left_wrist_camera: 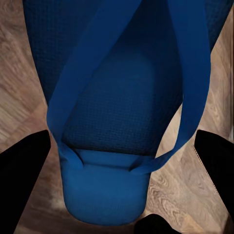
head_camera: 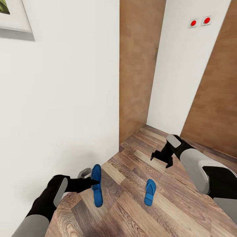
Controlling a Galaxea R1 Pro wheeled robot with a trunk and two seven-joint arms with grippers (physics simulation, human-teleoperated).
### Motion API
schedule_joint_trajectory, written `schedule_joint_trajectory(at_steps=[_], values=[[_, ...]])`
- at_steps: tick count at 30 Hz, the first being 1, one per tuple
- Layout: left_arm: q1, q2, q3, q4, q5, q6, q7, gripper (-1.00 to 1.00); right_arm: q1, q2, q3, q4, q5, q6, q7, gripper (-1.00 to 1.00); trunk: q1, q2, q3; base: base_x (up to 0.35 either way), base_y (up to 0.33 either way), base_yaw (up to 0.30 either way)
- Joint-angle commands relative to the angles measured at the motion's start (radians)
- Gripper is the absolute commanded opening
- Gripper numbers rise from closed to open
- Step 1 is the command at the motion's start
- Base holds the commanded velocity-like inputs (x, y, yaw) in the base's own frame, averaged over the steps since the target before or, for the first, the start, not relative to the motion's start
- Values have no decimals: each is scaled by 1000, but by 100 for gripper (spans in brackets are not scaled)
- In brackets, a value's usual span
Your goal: In the bedroom, move the book from the bed onto either nightstand, and place the two sandals side by side next to the bed.
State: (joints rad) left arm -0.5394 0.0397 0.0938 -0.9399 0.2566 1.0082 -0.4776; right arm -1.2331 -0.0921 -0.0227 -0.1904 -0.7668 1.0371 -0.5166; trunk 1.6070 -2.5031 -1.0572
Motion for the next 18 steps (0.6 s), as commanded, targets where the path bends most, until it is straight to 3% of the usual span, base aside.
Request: schedule_joint_trajectory(at_steps=[1,11,18], values=[[-1,-3,-4,-2,-3,4,-6,-100,0,0,-2,-10,-7,2,-9,100,0,0,-1,0,0,0],[-1,-23,-14,-6,6,5,-10,-100,0,0,-2,-46,-3,2,-10,100,0,0,-1,0,0,0],[-1,-30,-10,-7,7,7,-10,-100,0,1,-1,-47,-2,-2,-10,100,3,-2,-28,0,0,0]])
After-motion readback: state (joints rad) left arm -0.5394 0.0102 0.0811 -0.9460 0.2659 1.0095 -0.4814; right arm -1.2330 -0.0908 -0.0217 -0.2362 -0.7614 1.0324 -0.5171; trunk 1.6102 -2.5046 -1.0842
